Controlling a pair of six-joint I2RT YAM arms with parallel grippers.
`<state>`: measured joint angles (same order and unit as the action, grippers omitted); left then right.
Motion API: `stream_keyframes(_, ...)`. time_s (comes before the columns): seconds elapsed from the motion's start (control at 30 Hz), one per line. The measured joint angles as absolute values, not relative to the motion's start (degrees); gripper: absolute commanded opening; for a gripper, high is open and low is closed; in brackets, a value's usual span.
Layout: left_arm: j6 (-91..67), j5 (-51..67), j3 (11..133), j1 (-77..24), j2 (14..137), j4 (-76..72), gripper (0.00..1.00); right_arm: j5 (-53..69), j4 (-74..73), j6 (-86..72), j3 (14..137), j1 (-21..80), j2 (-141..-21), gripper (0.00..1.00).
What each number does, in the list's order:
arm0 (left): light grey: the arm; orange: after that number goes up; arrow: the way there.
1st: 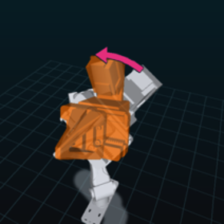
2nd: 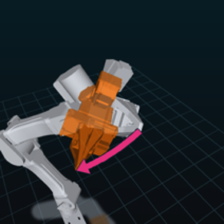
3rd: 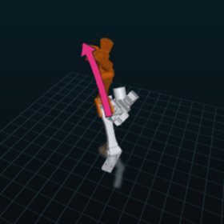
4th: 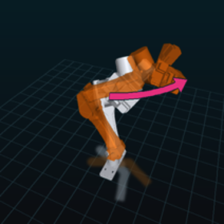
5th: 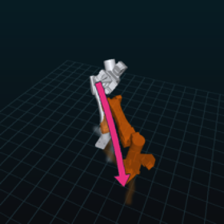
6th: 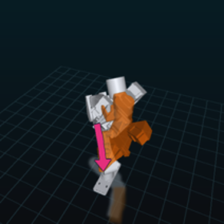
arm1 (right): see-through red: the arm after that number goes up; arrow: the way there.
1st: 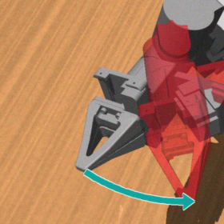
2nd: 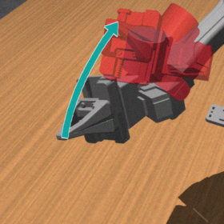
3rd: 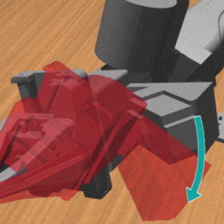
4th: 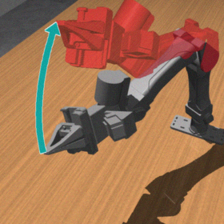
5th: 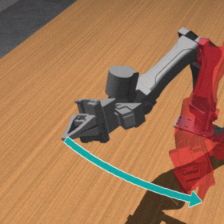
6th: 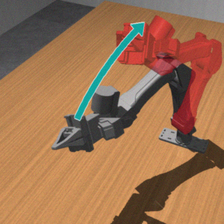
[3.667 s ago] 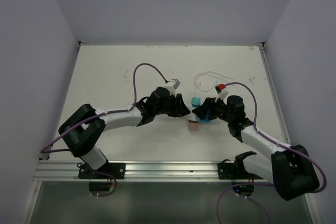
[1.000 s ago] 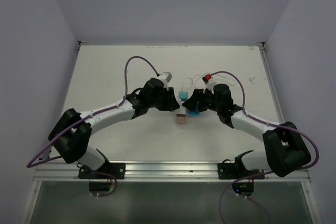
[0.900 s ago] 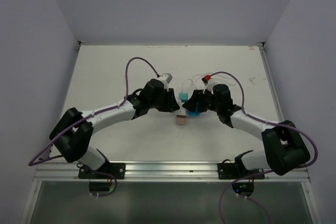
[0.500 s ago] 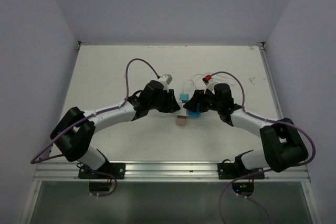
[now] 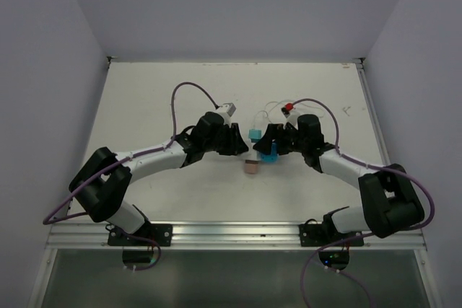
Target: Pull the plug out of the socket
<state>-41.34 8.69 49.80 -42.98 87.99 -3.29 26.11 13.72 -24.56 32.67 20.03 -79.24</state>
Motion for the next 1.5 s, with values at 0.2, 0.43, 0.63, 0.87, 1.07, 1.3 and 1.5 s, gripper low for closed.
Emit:
stream_keyframes(0.2, -42.0, 8.3, 49.7, -42.7, 88.0, -3.8, 0.0, 26.4, 11.5, -23.8, 32.1, 19.5, -76.7, 0.94)
stream_keyframes(0.43, -43.8, 6.3, 48.8, -41.9, 88.0, -5.6, 0.0, 26.3, 8.5, -23.1, 30.8, 18.9, -74.0, 0.98)
stream_keyframes(0.63, -44.5, 6.0, 48.2, -41.9, 88.0, -6.5, 0.0, 26.6, 8.3, -23.1, 30.8, 19.0, -73.7, 0.98)
stream_keyframes(0.87, -46.1, 5.7, 48.0, -42.3, 88.0, -6.9, 0.0, 26.8, 10.4, -24.5, 30.7, 19.0, -74.2, 0.96)
stream_keyframes(1.07, -49.3, 4.6, 47.1, -43.2, 88.0, -8.2, 0.0, 26.7, 15.3, -26.2, 29.0, 19.2, -75.8, 0.95)
stream_keyframes(1.3, -53.3, 2.4, 46.1, -43.8, 87.6, -9.4, 0.0, 26.8, 19.3, -27.8, 26.6, 20.2, -77.0, 0.93)
stream_keyframes(1.5, -55.6, 1.5, 46.0, -44.3, 87.6, -9.5, 0.0, 26.9, 23.2, -29.1, 26.1, 20.6, -78.2, 0.89)
